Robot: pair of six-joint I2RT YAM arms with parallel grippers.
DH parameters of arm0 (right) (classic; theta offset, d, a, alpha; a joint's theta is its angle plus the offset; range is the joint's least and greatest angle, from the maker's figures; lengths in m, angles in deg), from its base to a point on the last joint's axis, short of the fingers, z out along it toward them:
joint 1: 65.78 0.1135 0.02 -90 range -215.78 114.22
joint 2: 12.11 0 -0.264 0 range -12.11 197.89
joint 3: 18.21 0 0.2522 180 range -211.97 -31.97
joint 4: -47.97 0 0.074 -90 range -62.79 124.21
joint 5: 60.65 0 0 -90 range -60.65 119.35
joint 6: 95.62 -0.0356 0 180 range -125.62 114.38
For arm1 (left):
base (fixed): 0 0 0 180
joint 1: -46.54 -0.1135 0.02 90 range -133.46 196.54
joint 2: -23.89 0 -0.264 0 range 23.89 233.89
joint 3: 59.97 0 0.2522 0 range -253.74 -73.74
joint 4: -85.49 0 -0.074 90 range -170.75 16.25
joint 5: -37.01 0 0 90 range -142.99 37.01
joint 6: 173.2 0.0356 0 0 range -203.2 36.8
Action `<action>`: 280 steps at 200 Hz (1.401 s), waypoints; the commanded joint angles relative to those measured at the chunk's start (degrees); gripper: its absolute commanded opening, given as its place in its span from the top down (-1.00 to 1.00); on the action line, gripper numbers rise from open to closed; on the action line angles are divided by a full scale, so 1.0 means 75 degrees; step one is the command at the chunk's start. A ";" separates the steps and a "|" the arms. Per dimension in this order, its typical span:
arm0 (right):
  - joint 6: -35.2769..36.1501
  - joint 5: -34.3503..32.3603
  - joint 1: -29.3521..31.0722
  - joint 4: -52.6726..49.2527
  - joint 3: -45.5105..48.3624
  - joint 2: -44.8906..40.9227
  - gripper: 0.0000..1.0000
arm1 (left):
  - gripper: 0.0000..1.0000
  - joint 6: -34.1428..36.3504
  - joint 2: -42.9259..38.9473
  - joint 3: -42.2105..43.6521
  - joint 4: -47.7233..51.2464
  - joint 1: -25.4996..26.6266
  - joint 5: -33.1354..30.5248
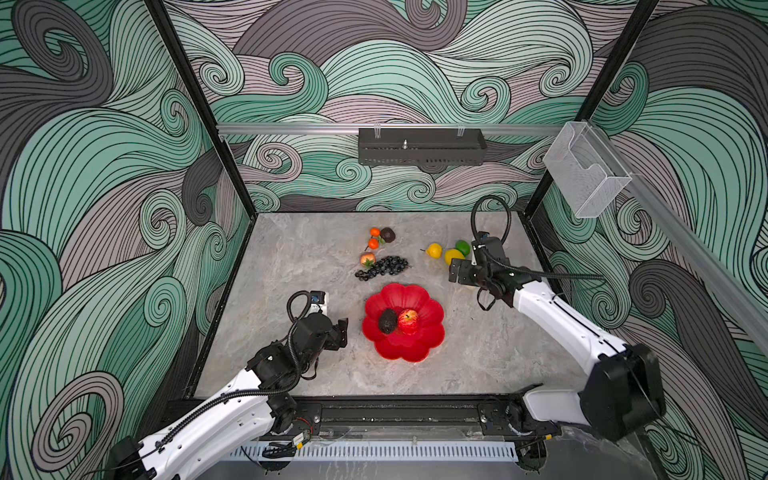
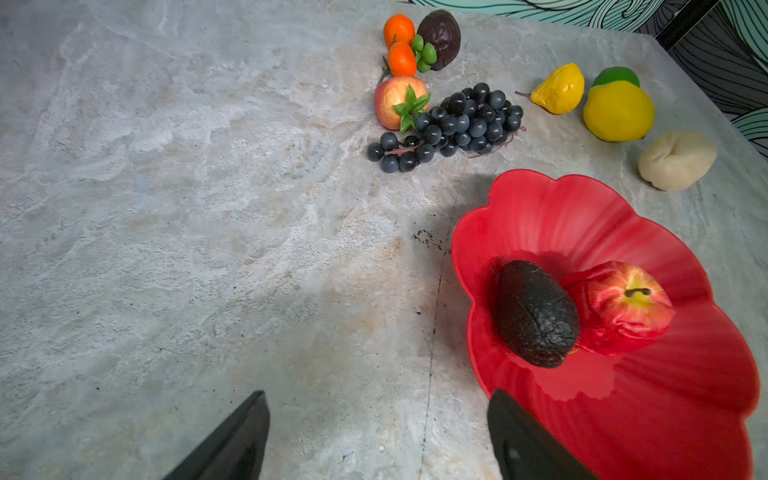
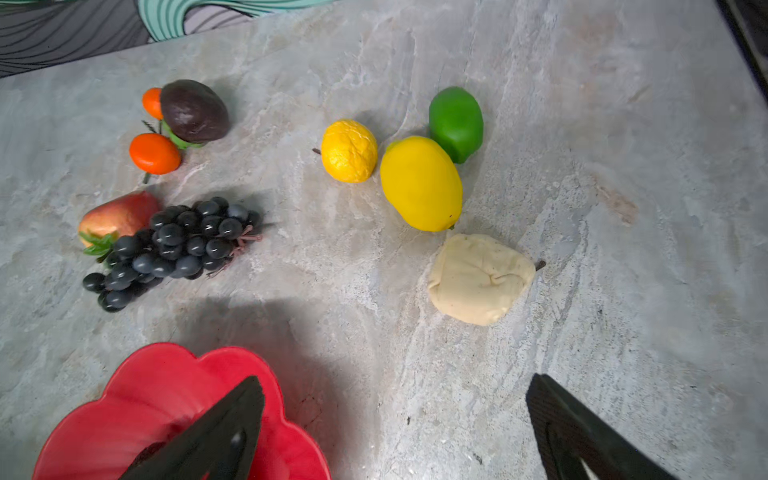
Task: Place and organize the fake fruits in the fruit bowl
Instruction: 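Open the left gripper and lift it away from the bowl, then move the right gripper over the yellow lemon while the left gripper draws back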
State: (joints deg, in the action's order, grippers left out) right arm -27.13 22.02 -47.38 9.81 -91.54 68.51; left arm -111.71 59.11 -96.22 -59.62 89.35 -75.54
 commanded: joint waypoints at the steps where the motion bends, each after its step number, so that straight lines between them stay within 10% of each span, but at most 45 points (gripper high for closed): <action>1: 0.0004 0.0747 -0.0420 -0.0214 -0.0527 0.0773 -0.99 | -0.77 0.0483 -0.0656 0.0257 -0.0461 -0.0055 -0.0388; 118: 0.0695 0.0875 -0.1053 -0.0743 -0.3733 0.4547 -0.75 | -0.84 0.0591 -0.0812 0.0314 -0.0571 -0.0070 -0.0531; 280: 0.0770 0.0734 -0.0925 -0.1383 -0.4852 0.5674 -0.61 | -0.84 0.0603 -0.0572 0.0306 -0.0698 -0.0071 -0.0578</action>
State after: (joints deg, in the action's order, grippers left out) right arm -22.11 28.86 -54.49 1.72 -125.20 108.51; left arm -107.62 54.87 -92.26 -64.08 89.30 -78.49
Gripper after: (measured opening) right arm 0.804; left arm 0.919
